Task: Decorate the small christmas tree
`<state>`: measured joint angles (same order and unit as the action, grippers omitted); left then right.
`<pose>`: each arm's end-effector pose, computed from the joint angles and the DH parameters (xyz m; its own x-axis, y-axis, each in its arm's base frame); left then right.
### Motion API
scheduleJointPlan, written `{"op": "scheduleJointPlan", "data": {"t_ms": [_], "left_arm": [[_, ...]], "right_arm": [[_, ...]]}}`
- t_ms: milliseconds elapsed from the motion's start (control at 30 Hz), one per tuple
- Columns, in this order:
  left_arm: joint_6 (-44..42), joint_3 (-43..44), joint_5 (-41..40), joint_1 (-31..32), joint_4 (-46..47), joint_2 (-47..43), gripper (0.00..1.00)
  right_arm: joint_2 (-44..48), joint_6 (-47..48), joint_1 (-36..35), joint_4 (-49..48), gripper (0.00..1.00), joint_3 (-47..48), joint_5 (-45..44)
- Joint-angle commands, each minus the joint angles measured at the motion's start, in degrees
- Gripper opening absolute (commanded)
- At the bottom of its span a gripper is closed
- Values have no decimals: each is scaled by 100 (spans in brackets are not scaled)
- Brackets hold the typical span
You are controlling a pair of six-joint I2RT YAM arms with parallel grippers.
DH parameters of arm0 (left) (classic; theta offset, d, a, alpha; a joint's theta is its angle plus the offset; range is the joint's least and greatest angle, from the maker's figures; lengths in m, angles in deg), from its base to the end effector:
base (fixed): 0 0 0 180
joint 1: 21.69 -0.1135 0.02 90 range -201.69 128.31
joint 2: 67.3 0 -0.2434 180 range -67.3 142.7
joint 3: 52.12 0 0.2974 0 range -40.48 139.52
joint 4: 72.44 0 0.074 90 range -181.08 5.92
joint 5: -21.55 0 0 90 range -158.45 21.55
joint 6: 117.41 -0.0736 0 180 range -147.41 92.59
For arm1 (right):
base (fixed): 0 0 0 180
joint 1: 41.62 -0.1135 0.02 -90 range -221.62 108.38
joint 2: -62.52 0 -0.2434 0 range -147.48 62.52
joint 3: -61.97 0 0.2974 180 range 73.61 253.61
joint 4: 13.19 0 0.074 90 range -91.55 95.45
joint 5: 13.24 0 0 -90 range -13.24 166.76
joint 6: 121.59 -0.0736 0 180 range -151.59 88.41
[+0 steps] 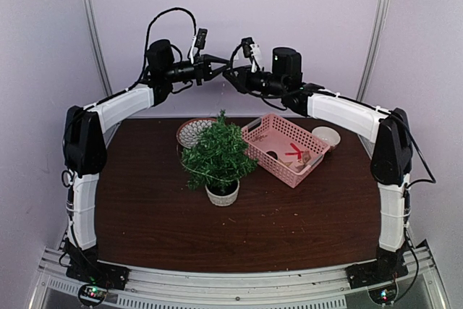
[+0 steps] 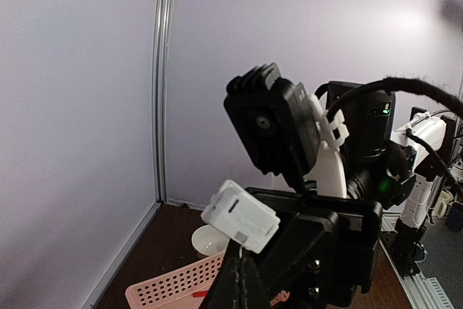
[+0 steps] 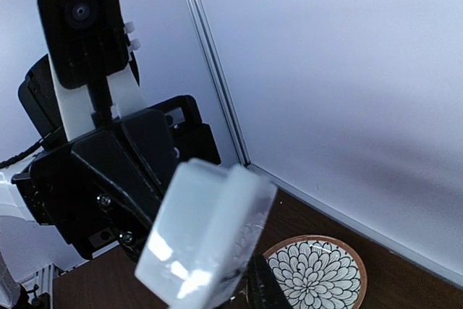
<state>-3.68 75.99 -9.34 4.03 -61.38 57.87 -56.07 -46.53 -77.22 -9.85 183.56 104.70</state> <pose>0.4822 -0.3024 0.3548 -0.1920 -0.1368 -0.9718 0.9784 0.0504 -0.2004 0.4454 0.3613 0.3420 -0.2355 0.1115 -0.9655 -0.8637 0.4314 0.2605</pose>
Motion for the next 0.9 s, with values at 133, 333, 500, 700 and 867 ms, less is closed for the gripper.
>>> {"op": "scheduleJointPlan", "data": {"t_ms": [133,333,500,700,867], "left_arm": [[-18,-65,-29,13,144,17,0],[141,-81,-259,-97,166,-21,6],[247,-325,-471,-270,262,-229,43],[120,-1209,-1077,-663,47,-990,56],[-790,-2553,-2145,-752,-904,-2216,55]], "right_arm": [[268,51,26,-216,0,-79,-192],[426,149,26,-222,0,-284,-438],[481,204,26,-213,0,-339,-565],[528,210,27,-213,0,-239,-601],[530,216,34,-190,0,-125,-617]]}}
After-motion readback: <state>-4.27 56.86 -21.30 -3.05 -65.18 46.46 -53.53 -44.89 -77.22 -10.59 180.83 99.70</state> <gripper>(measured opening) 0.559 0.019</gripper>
